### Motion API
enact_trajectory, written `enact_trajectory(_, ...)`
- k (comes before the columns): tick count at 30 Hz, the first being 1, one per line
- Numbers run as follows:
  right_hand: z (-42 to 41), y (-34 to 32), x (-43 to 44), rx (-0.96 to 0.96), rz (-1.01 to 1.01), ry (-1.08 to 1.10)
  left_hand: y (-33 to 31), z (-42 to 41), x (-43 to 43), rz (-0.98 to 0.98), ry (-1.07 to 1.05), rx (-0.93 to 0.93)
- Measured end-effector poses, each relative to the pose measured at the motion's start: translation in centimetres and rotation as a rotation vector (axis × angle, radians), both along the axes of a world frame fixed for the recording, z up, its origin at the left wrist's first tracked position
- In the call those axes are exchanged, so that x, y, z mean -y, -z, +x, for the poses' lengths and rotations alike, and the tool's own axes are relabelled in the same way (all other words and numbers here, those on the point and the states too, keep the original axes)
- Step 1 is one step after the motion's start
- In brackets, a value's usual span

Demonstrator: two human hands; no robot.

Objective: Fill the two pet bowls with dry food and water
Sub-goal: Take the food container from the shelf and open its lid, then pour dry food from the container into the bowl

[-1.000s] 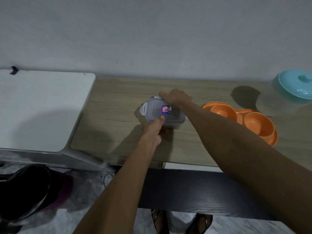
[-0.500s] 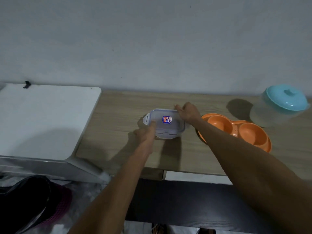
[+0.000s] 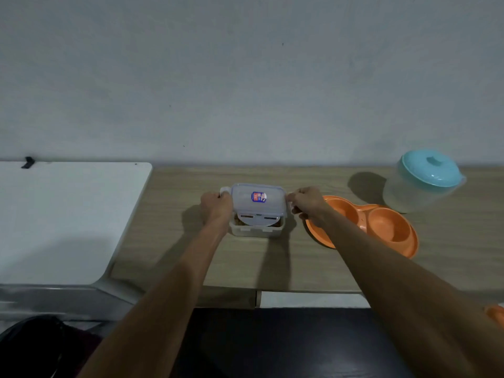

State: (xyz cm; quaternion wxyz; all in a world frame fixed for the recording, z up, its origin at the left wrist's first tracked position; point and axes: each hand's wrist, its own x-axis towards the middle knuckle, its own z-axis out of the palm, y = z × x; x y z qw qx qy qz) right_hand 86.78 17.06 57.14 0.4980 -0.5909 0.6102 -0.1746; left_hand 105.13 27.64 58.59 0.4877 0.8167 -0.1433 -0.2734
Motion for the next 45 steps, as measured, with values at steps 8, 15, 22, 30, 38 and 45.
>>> enact_trajectory(8,2.8,-1.5,6.6,0.131,-0.081,0.156,-2.0,2.8,7.7,-0.036,0.08,0.091)
enact_trajectory(15,4.4,3.7,8.9,0.005,-0.123,0.233,2.0,4.2,10.7,0.158,0.217,0.121)
enact_trajectory(22,4.3,7.3,9.1,0.001,-0.029,0.209,4.6,4.6,10.2,0.26,0.276,0.057)
enact_trajectory(30,3.4,4.8,6.7,-0.007,-0.032,0.203,4.0,4.4,9.1,0.139,0.31,-0.043)
enact_trajectory(38,1.1,2.3,0.8,-0.015,0.126,-0.015,6.3,5.8,9.5,0.067,0.36,-0.194)
enact_trajectory(45,1.5,1.8,-1.0,0.047,0.235,-0.041,4.7,4.8,8.3,0.033,0.362,-0.246)
